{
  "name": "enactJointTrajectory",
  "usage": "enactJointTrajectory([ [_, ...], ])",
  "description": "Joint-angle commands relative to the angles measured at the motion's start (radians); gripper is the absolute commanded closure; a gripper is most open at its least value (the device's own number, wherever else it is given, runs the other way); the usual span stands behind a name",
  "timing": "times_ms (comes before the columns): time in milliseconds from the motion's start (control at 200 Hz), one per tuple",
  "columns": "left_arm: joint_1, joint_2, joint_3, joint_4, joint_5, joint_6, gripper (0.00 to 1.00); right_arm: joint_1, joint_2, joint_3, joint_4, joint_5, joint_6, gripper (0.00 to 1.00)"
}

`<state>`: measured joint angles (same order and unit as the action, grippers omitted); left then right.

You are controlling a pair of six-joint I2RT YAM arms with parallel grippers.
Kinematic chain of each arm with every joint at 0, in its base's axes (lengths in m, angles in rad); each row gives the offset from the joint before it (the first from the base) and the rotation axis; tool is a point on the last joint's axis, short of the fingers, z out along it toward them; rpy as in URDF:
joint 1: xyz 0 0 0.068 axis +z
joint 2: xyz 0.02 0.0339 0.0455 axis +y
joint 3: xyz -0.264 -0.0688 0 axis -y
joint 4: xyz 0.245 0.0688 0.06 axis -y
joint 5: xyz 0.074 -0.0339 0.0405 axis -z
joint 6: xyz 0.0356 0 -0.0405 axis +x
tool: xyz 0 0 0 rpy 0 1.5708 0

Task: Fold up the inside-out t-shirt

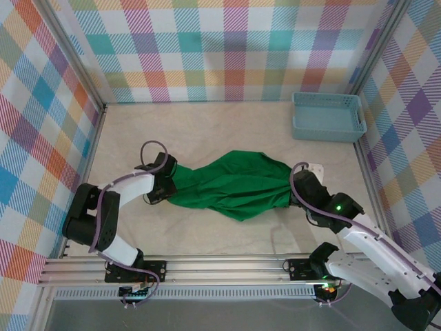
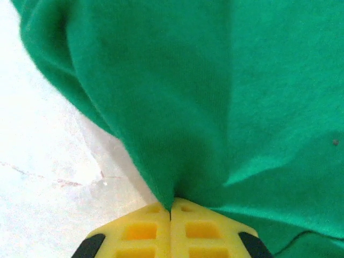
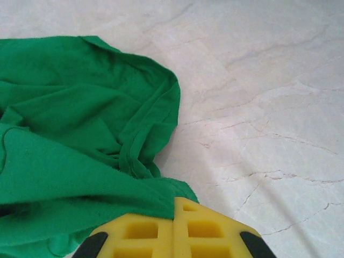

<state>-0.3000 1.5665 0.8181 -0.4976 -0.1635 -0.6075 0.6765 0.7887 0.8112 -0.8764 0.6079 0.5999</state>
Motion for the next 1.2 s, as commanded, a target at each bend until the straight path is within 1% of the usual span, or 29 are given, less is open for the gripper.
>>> enactJointTrajectory([
  [0,0.061,0.049,0.072,0.160,-0.003,0.023,1.00,-0.018,-0.020,0.074,-0.024,0.040,-0.062,1.00],
  [110,0.117,-0.010,0.159,0.095,0.012,0.032,1.00,-0.023,-0.025,0.138,-0.021,0.068,-0.139,1.00],
  [205,0.157,-0.096,0.295,-0.005,0.011,0.040,1.00,-0.024,-0.022,0.222,0.039,0.058,-0.291,1.00],
  [300,0.197,-0.167,0.518,-0.139,0.032,0.037,1.00,-0.025,0.010,0.385,0.070,0.070,-0.423,1.00],
  [400,0.202,-0.227,0.751,-0.234,0.052,0.043,1.00,-0.025,0.060,0.588,0.083,0.063,-0.514,1.00],
  [460,0.203,-0.275,0.830,-0.247,0.058,0.041,1.00,-0.025,0.081,0.683,0.087,0.037,-0.552,1.00],
  [515,0.203,-0.319,0.840,-0.232,0.055,0.034,1.00,-0.026,0.096,0.724,0.091,0.025,-0.573,1.00],
  [570,0.203,-0.337,0.818,-0.221,0.057,0.035,1.00,-0.025,0.112,0.710,0.096,0.023,-0.587,1.00],
  [630,0.203,-0.315,0.781,-0.247,0.056,0.040,1.00,-0.025,0.136,0.637,0.102,0.020,-0.575,1.00],
  [700,0.202,-0.268,0.712,-0.274,0.054,0.037,1.00,-0.025,0.190,0.536,0.085,-0.008,-0.516,1.00],
  [750,0.203,-0.232,0.659,-0.276,0.074,0.030,1.00,-0.036,0.232,0.474,0.069,-0.028,-0.452,1.00],
  [780,0.203,-0.215,0.626,-0.262,0.092,0.026,1.00,-0.053,0.256,0.442,0.068,-0.056,-0.414,1.00],
  [865,0.204,-0.169,0.572,-0.232,0.126,0.012,1.00,-0.137,0.288,0.368,0.091,-0.191,-0.339,1.00],
  [960,0.209,-0.095,0.615,-0.246,0.143,0.015,1.00,-0.253,0.296,0.345,0.118,-0.314,-0.311,1.00],
  [1040,0.213,-0.042,0.686,-0.258,0.166,0.021,1.00,-0.344,0.311,0.383,0.113,-0.402,-0.307,1.00],
  [1110,0.215,-0.001,0.763,-0.281,0.187,0.025,1.00,-0.396,0.324,0.434,0.106,-0.445,-0.319,1.00],
  [1195,0.217,0.023,0.845,-0.298,0.193,0.025,1.00,-0.442,0.334,0.494,0.094,-0.455,-0.330,1.00],
])
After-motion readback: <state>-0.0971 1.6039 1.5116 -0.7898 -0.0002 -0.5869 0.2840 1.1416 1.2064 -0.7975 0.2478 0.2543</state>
